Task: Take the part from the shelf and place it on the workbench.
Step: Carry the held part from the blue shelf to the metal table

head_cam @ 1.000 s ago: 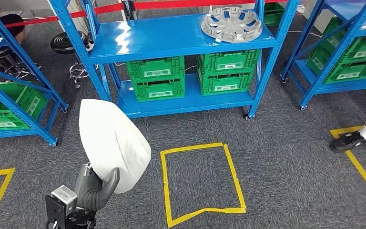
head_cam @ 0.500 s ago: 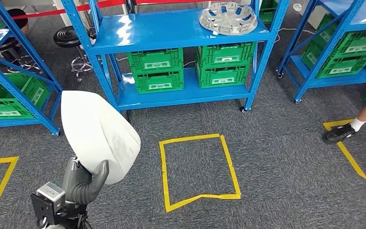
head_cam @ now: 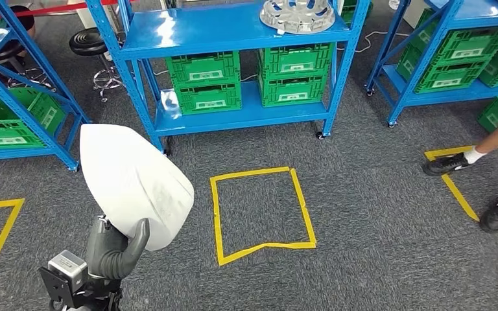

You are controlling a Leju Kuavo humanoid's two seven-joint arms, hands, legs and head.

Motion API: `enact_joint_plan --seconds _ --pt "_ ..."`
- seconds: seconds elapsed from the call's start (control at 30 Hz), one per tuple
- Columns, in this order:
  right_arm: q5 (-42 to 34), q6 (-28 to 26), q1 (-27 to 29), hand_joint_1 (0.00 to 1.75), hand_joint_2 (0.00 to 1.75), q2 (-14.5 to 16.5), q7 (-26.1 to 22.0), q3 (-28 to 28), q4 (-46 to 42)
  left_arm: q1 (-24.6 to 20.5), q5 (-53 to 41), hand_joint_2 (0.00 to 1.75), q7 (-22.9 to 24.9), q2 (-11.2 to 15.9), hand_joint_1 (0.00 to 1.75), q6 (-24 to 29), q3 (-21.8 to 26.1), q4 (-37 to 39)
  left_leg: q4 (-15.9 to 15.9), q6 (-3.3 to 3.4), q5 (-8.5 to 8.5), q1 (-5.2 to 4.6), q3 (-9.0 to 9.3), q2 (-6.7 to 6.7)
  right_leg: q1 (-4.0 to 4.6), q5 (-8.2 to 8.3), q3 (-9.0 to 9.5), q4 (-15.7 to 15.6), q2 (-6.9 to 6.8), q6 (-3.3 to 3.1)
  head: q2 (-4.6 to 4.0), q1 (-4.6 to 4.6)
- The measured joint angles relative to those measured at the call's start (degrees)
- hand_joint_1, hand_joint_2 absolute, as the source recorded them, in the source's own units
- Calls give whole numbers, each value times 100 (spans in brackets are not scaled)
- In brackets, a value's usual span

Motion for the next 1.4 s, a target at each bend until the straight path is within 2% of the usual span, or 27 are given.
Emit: enact_joint_plan --seconds 0.07,0.13,0.17,0.23,0.3,0.37,0.4,0.47,0.5,0.53,0.63,0.67,0.7,0.73,0.8,0.83,0.87,0.93,1.0,1.03,1.13,1.17,1.2,1.23,1.27,1.33,1.4 --pt "-143 19 -2 0 0 -121 -3 -77 0 -42 -86 175 21 -73 175 -8 -7 7 312 -61 -433 18 -104 -20 -12 145 -150 -2 -31 -76 0 -7" --pt "-259 69 -4 0 0 -236 6 -171 -1 -100 -154 175 36 -150 175 -7 -15 31 981 -98 -1014 26 -219 -28 -3 301 -339 6 -41 -103 0 -13" --pt "-290 97 -1 0 0 -278 8 -213 -1 -122 -173 175 38 -184 175 -6 -19 47 1308 -103 -1148 26 -236 -29 4 381 -437 13 -46 -105 0 -13" --pt "-321 131 2 0 0 -337 9 -275 -1 -146 -197 175 39 -235 175 -2 -23 82 1542 -75 -1003 24 -74 -37 21 537 -641 34 -49 -97 0 -13" --pt "-332 140 2 0 0 -362 8 -311 -1 -177 -207 175 39 -271 175 3 -25 104 1007 10 -756 6 457 -51 34 686 -820 49 -45 -76 0 -13" --pt "-336 154 4 0 0 -373 18 -335 -1 -225 -220 175 34 -306 175 6 -30 109 92 103 -866 -43 1123 -63 36 823 -916 43 -41 -26 0 -11" --pt "-340 184 4 0 0 -377 35 -347 -1 -245 -228 175 34 -318 175 8 -37 110 -222 134 -959 -74 1313 -67 23 887 -929 25 -44 6 0 -16" --pt "-393 300 18 0 0 -386 95 -386 0 -263 -244 175 78 -334 175 11 -67 127 -426 183 -947 -102 1349 -64 3 1016 -939 -35 -47 83 0 -37" --pt "-432 373 30 0 0 -392 130 -417 1 -268 -261 175 119 -349 175 11 -94 146 -447 226 -869 -98 1294 -53 -6 1001 -961 -33 -37 119 0 -53" --pt "-467 443 45 0 0 -396 171 -450 1 -273 -278 175 158 -372 175 11 -124 167 -463 269 -785 -84 1227 -43 -8 864 -1004 47 -25 149 0 -51" --pt "-508 613 76 0 0 -401 252 -521 2 -282 -307 175 175 -440 175 25 -180 234 -455 342 -539 -63 939 -22 -11 -30 -1214 888 -1 207 0 -15" --pt "-545 665 80 0 0 -401 243 -547 2 -280 -304 175 147 -444 175 31 -181 257 -436 342 -466 -63 831 -16 -13 -199 -1262 1248 0 226 0 -10" --pt "-596 717 80 0 0 -401 212 -578 2 -280 -303 175 107 -443 175 34 -181 284 -412 336 -395 -61 717 -7 -18 -207 -1265 1520 0 244 0 -10" --pt "-657 769 78 0 0 -402 159 -614 2 -282 -303 175 57 -441 175 31 -180 313 -378 323 -327 -57 593 1 -25 -64 -1199 1646 0 259 0 -9" --pt "-755 859 71 0 0 -405 16 -689 1 -302 -324 175 -44 -441 175 3 -181 370 -274 282 -214 -39 339 9 -47 308 -807 1373 -1 281 0 -8" --pt "-777 903 63 0 0 -408 -60 -720 0 -319 -339 175 -80 -446 175 -19 -182 394 -196 254 -174 -39 224 0 -53 305 -456 971 4 282 0 -5" --pt "-773 945 56 0 0 -413 -135 -742 -2 -342 -361 175 -105 -454 175 -38 -184 417 -114 223 -144 -44 134 -11 -52 166 -140 538 16 255 0 -8" --pt "-684 1017 51 0 0 -419 -277 -756 -4 -396 -419 175 -110 -481 175 -54 -196 469 -17 152 -76 -58 45 -39 -32 -143 233 -36 20 168 0 -11" --pt "-548 1061 57 0 0 -425 -350 -748 -5 -426 -494 175 -88 -504 175 -15 -217 522 -6 83 -22 -39 23 -52 -31 -131 203 -86 -26 60 0 -10" --pt "-487 1073 57 0 0 -429 -345 -736 -5 -427 -525 175 -68 -512 175 25 -226 542 49 47 -92 -25 -10 -58 -36 -88 177 -87 -54 12 0 -13" --pt "-386 1083 63 0 0 -439 -227 -701 -5 -393 -589 175 24 -518 175 139 -233 576 806 -68 -735 12 -275 -63 -49 43 49 -89 -146 -69 0 -31" --pt "-378 1077 68 0 0 -439 -173 -698 -5 -371 -600 175 49 -517 175 157 -232 586 1155 -95 -910 21 -370 -63 -48 78 2 -87 -179 -71 0 -33" --pt "-378 1068 72 0 0 -436 -105 -697 -5 -348 -612 175 72 -515 175 167 -232 597 1390 -111 -972 27 -409 -62 -48 109 -39 -84 -213 -66 0 -33" --pt "-376 1059 74 0 0 -432 -25 -697 -5 -328 -635 175 98 -513 175 173 -232 608 1448 -117 -936 33 -359 -59 -49 134 -74 -82 -252 -57 0 -33" --pt "-371 1052 74 0 0 -424 56 -698 -5 -317 -664 175 129 -509 175 179 -232 614 1271 -114 -815 38 -192 -42 -50 153 -96 -81 -296 -46 0 -33" --pt "-345 1048 68 0 0 -399 207 -697 -5 -311 -730 175 198 -501 175 195 -217 595 500 -86 -585 29 349 109 -42 172 -109 -80 -384 -21 0 -33" --pt "-324 1047 60 0 0 -364 308 -696 -5 -285 -778 175 246 -486 175 204 -180 523 -34 -5 -527 -17 672 261 -16 185 -105 -77 -463 24 0 -27"
